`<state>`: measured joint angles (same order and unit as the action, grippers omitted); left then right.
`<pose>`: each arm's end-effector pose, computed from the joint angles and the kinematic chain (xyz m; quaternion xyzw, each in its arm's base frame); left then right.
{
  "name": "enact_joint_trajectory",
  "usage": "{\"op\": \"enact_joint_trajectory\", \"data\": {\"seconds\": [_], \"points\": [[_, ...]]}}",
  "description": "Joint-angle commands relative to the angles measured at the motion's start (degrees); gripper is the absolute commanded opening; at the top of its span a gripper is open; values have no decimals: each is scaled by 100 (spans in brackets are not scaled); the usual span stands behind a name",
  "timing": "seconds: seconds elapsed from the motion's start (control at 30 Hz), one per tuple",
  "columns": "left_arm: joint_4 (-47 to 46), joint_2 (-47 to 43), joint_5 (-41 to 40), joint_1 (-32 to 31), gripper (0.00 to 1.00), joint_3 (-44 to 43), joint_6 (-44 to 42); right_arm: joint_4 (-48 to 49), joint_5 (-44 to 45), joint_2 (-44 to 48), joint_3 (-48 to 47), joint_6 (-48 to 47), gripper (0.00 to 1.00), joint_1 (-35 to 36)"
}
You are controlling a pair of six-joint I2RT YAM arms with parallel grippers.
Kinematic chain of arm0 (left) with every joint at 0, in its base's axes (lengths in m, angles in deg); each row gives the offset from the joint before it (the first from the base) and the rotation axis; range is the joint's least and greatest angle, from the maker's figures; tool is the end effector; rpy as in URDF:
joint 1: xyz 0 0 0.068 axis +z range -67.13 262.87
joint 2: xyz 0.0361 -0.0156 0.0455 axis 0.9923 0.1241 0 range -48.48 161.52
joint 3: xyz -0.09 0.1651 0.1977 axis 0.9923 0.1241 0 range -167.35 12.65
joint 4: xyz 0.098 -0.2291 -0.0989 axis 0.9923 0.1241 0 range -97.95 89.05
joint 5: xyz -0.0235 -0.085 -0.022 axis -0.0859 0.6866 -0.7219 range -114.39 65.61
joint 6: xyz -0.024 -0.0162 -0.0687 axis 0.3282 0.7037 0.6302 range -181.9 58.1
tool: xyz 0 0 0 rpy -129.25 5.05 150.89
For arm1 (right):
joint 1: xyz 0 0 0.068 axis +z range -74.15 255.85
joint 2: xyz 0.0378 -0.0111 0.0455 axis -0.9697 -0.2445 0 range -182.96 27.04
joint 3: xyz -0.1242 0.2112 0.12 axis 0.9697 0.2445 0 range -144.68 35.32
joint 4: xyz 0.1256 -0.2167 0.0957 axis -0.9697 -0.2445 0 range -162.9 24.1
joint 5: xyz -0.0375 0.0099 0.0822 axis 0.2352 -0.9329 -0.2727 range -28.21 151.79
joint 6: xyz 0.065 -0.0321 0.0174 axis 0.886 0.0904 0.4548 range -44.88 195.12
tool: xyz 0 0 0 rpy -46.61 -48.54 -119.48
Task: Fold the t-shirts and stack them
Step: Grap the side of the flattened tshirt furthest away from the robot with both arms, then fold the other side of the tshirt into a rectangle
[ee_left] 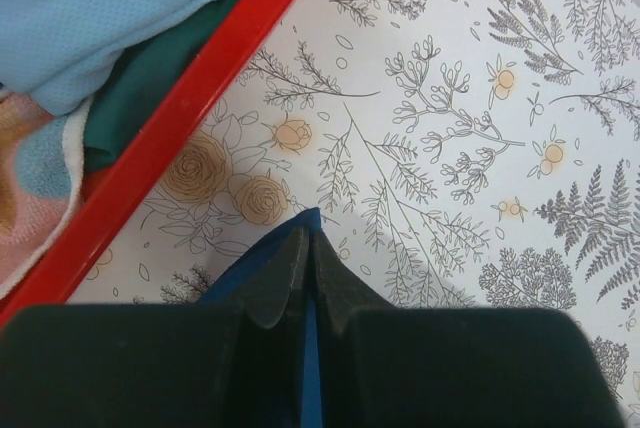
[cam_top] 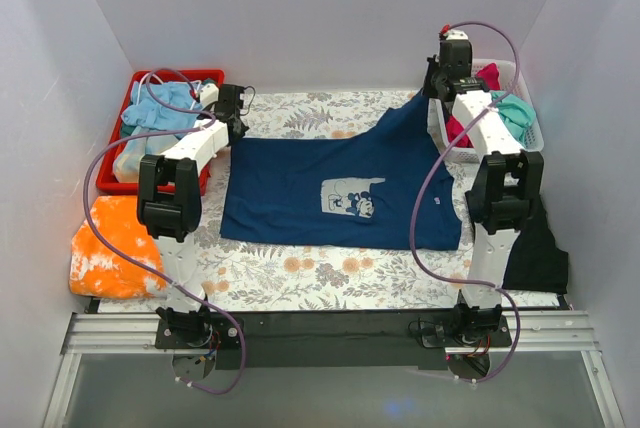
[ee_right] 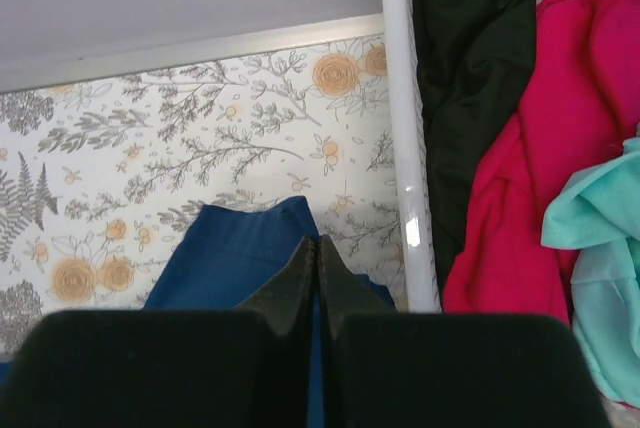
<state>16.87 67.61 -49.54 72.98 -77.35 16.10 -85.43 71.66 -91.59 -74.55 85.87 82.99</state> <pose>0.4687 -0.0547 0.1922 -0.5754 0.7213 -0.0788 0.3774 0.5215 0.0546 0.3018 0.0710 0.8535 0.0064 0.5162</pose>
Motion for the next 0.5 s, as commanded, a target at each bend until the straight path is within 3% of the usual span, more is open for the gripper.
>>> {"op": "enact_joint_trajectory", "data": {"seconds": [0.0, 0.17, 0.47], "points": [[-74, -543, -201, 92, 0, -88, -48, 422, -99, 743, 780, -125, 1, -11], [-144, -798, -114, 93, 0, 236, -13, 898, -283, 1710, 2264, -46, 1, -11], [-197, -1396, 18, 93, 0, 1080, 198, 1153, -161, 3037, 3743, 33, 1, -11]]}}
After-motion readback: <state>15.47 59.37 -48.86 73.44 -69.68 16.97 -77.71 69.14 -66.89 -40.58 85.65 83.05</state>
